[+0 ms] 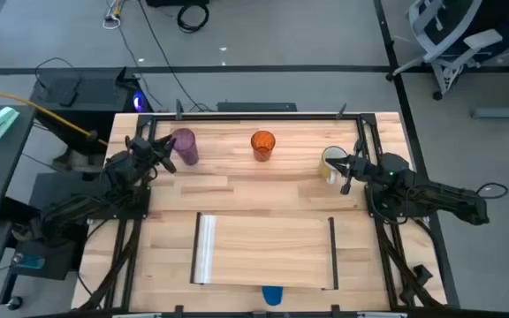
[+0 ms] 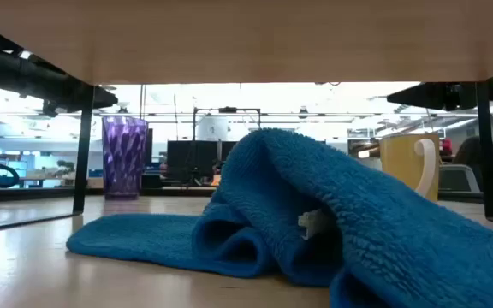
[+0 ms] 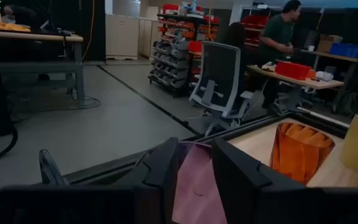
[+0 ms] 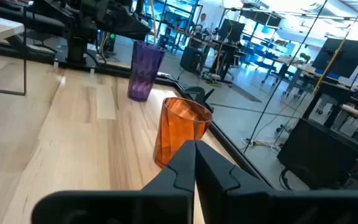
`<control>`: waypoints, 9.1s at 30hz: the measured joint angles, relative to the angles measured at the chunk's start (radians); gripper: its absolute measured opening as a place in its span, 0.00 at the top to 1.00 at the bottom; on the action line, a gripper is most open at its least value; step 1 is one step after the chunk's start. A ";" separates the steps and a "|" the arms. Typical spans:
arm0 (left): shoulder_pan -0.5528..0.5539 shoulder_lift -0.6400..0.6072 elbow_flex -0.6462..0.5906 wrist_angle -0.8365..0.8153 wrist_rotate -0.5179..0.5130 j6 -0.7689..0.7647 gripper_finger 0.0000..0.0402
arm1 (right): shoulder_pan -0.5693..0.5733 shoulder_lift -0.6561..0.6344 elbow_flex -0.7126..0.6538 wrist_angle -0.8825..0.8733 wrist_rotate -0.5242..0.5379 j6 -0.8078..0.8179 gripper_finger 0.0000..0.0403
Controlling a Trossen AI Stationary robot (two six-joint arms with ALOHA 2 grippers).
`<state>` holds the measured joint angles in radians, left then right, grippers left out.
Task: Stack small to large cups/mugs on shelf
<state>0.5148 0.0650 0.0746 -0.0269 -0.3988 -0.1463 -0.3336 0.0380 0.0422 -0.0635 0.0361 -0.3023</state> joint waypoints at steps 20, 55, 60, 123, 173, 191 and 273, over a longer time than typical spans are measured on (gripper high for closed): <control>0.000 0.000 0.000 0.000 0.000 0.000 0.73 | 0.000 0.000 0.000 0.000 0.000 0.000 0.97; 0.000 0.000 0.000 0.000 0.000 0.000 0.73 | 0.000 0.000 0.000 0.000 0.000 0.000 0.97; 0.000 0.000 0.000 0.000 0.000 0.000 0.73 | 0.000 0.000 0.000 0.000 0.000 0.000 0.97; -0.002 0.000 0.000 0.539 0.057 -0.549 0.82 | 0.000 0.012 0.419 0.297 -0.002 0.457 0.97; -0.002 0.000 0.000 0.710 0.141 -0.513 0.87 | -0.224 0.935 1.394 -0.673 0.027 0.608 0.96; -0.002 0.000 0.000 0.615 0.222 -0.462 0.85 | -0.391 1.449 1.679 -0.904 -0.267 0.618 0.78; -0.002 0.000 0.000 0.369 0.266 -0.471 0.76 | -0.161 2.088 1.896 -1.172 -0.059 0.728 0.79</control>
<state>0.5129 0.0654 0.0742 0.3424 -0.1329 -0.6170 -0.4950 2.1258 1.9382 -1.2358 -0.0231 0.4260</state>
